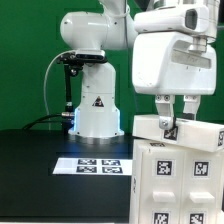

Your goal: Assemble cabinet

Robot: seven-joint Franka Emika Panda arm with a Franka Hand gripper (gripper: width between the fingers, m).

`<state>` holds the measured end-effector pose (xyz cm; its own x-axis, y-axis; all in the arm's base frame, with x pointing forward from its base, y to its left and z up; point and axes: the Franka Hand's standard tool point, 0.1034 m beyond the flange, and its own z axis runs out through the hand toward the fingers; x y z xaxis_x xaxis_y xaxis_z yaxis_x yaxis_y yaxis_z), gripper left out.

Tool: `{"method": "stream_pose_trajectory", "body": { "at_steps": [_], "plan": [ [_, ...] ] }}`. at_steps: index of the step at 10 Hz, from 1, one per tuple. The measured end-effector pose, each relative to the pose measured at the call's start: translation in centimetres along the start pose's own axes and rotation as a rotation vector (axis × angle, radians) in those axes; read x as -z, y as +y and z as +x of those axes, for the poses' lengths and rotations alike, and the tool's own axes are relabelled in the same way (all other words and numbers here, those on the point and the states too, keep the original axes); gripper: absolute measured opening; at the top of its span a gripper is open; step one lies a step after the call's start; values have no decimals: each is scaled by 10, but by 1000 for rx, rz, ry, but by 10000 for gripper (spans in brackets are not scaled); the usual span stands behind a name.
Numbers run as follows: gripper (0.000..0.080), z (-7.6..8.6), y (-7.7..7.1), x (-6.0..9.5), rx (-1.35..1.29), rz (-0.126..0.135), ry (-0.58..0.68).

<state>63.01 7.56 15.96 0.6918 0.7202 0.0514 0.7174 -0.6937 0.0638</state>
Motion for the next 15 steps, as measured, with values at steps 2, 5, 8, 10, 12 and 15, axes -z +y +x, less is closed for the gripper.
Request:
{"method": "stream_pose_trajectory", "body": {
  "at_steps": [2,5,8,10,12,15],
  "plan": [
    [551,2,-3,0,-347,0,0],
    [552,0,0,-1,-804,35,12],
    [553,1,-1,-1,-997,38,9],
    [553,2,-3,-2,-1326,42,2],
    [553,3,-3,-2,-1673,51,27],
    [553,3,-2,-2,-1868,59,31]
  ]
}}
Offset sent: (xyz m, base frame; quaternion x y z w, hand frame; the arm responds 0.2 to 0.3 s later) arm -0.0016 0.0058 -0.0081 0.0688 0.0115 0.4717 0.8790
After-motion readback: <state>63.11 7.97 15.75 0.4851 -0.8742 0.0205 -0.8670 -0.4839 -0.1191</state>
